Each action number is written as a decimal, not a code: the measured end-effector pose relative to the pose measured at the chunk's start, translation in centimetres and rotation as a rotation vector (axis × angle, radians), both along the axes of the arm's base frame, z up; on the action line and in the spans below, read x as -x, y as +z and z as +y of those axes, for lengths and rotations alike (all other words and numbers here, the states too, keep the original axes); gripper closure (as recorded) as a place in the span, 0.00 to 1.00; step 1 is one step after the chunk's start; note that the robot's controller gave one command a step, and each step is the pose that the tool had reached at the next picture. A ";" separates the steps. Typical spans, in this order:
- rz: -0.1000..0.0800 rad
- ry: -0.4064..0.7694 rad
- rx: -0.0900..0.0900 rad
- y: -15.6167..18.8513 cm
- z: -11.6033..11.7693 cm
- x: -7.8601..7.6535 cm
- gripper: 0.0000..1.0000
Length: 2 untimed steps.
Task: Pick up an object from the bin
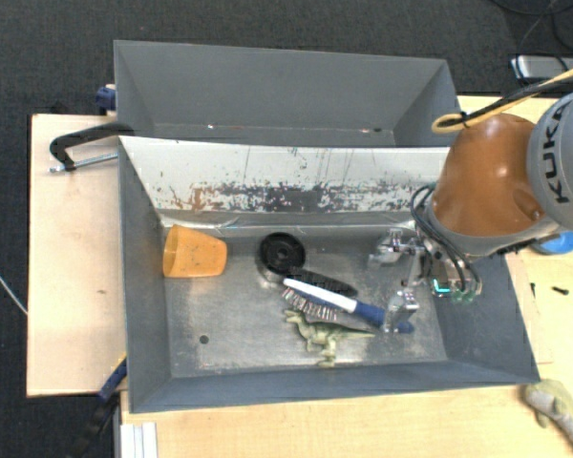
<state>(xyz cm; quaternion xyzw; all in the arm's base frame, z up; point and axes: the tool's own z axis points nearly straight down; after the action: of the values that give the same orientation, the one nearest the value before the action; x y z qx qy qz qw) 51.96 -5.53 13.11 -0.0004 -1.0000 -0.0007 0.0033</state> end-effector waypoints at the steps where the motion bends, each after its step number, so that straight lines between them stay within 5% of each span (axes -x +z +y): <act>1: -0.010 -0.079 0.000 -6.2 -0.4 1.5 0.00; 2: -0.013 -0.184 0.000 -3.0 2.5 2.1 0.00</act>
Offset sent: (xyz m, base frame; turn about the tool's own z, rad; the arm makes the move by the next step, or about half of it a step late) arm -0.0157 -0.0046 -0.0611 0.0776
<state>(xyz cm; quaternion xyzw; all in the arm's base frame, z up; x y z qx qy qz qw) 49.90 -2.99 10.15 -0.0923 -0.9957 -0.0011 -0.0034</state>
